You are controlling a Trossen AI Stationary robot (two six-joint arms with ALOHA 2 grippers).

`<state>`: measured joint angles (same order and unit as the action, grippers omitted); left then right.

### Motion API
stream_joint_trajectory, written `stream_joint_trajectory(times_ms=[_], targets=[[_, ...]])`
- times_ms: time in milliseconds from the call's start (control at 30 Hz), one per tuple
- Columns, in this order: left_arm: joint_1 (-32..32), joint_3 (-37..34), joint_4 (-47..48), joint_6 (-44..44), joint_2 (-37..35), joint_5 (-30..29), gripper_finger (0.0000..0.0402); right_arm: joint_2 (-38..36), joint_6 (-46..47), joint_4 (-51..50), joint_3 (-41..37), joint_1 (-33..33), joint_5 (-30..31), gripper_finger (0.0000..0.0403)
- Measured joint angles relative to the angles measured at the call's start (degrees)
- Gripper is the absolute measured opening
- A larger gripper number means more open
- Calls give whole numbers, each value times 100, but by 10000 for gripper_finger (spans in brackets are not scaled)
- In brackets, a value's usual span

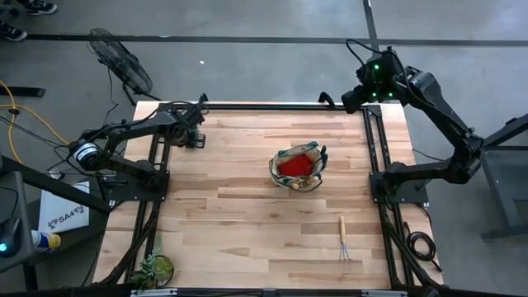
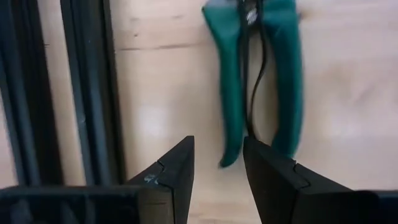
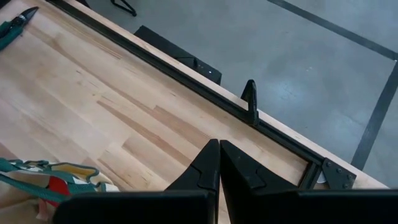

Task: Pick & Place Garden tools in Gardening bag
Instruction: Put the shear scissor into the gardening bag

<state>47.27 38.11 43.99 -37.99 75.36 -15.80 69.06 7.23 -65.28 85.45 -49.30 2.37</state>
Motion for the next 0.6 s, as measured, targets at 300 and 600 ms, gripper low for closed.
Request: stream_joint_trajectory(times_ms=[300,600], targets=[[0,0,-31,180,-1,-28,132,43,-2,46,0,0,0,2],[0,0,-51,520,358,13,132,298,-45,44,-2,2,-145,3]])
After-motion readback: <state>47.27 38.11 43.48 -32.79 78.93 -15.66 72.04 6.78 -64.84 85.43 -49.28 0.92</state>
